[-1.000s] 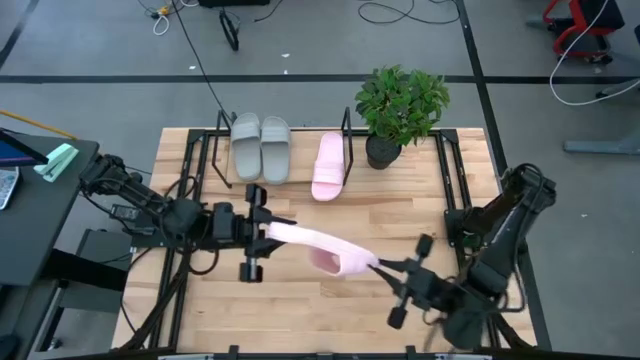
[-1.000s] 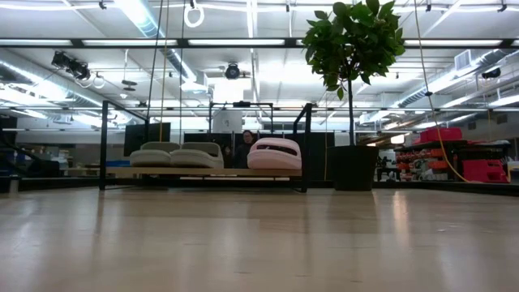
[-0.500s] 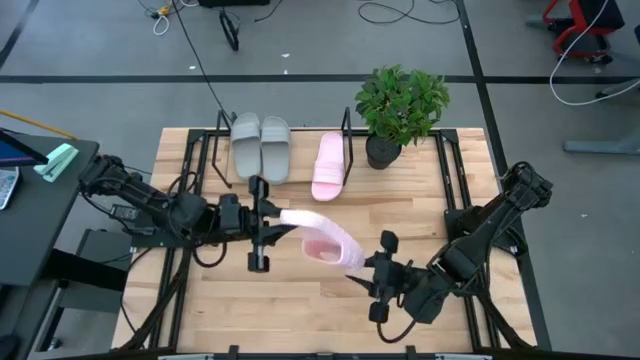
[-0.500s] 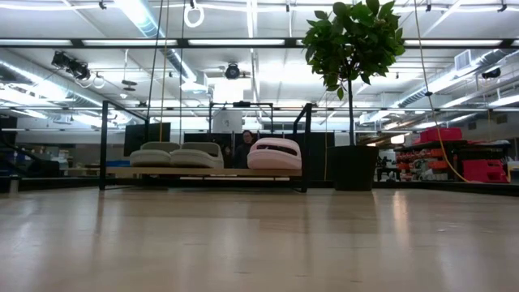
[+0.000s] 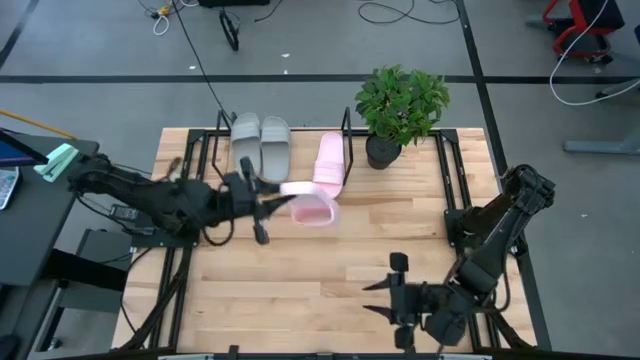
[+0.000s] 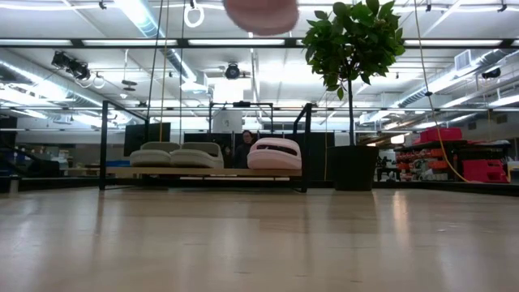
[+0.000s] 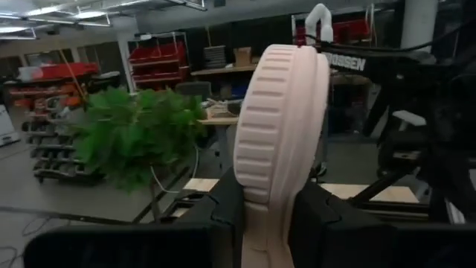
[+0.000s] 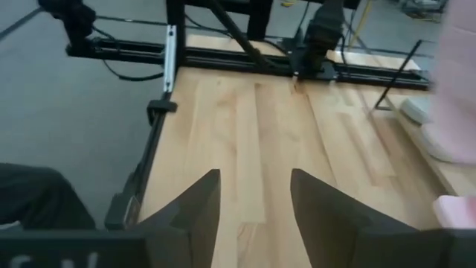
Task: Pick and place slides into the shelf
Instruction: Put the pink slipper on the shelf
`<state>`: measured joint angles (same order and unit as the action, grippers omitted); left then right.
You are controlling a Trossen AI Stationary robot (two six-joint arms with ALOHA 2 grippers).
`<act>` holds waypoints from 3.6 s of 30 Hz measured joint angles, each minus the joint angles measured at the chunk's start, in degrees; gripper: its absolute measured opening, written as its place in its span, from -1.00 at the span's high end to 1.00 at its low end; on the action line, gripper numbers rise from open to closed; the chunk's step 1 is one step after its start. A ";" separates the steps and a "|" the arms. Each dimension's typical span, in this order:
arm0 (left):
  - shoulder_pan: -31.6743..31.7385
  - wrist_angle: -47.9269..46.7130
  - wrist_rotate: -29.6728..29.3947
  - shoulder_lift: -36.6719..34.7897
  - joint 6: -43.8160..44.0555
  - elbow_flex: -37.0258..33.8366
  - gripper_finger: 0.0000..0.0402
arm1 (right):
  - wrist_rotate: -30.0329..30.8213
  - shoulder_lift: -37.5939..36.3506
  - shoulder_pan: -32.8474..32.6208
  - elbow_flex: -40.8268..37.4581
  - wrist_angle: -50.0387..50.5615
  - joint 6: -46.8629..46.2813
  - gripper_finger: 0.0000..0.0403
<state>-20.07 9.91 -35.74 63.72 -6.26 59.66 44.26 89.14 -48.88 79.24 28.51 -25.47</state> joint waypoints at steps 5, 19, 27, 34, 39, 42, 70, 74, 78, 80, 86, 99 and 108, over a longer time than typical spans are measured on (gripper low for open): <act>7.28 -12.08 5.15 -4.53 8.09 0.02 0.65 | 1.99 0.00 -1.55 0.00 0.43 0.14 0.19; 34.98 -23.14 36.13 -4.66 18.14 0.02 0.66 | 1.01 1.71 2.16 0.09 4.50 0.77 0.18; 48.66 -25.44 50.88 -1.71 17.79 0.02 0.66 | 0.57 4.24 5.04 0.09 4.81 3.71 0.19; 56.26 -24.90 63.63 7.03 17.61 0.02 0.65 | -0.49 6.20 8.75 0.09 4.59 6.57 0.19; 60.22 -24.23 66.32 12.71 16.75 0.02 0.67 | -2.73 7.20 10.77 0.09 4.29 7.14 0.19; 62.14 -22.14 67.35 15.23 16.37 0.02 0.67 | -3.38 7.28 11.54 0.09 4.19 7.12 0.19; 68.89 -11.98 78.23 31.94 13.33 0.02 0.64 | -5.12 7.26 19.20 0.09 4.88 10.71 0.20; 68.89 -9.14 78.50 33.53 14.29 0.02 0.66 | -6.96 7.23 19.94 0.09 4.92 10.58 0.20; 68.78 -5.46 78.54 33.90 15.44 0.02 0.62 | -7.27 7.23 19.92 0.09 4.90 10.61 0.20; 68.58 -4.02 78.59 33.88 16.02 0.02 0.61 | -7.29 7.23 19.88 0.09 4.90 10.62 0.20; 68.43 -3.58 78.39 33.88 16.00 0.00 0.63 | -8.64 7.21 19.88 0.09 4.57 10.62 0.20; 66.73 -3.96 71.51 33.86 15.37 0.00 0.30 | -12.71 7.19 20.44 0.09 3.49 15.98 0.20; 66.72 -3.63 66.10 33.82 13.87 0.00 0.04 | -13.24 7.19 24.07 0.09 -0.62 30.10 0.20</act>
<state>46.65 6.28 30.36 97.54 7.62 59.66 31.02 96.33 -24.81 79.33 27.90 4.63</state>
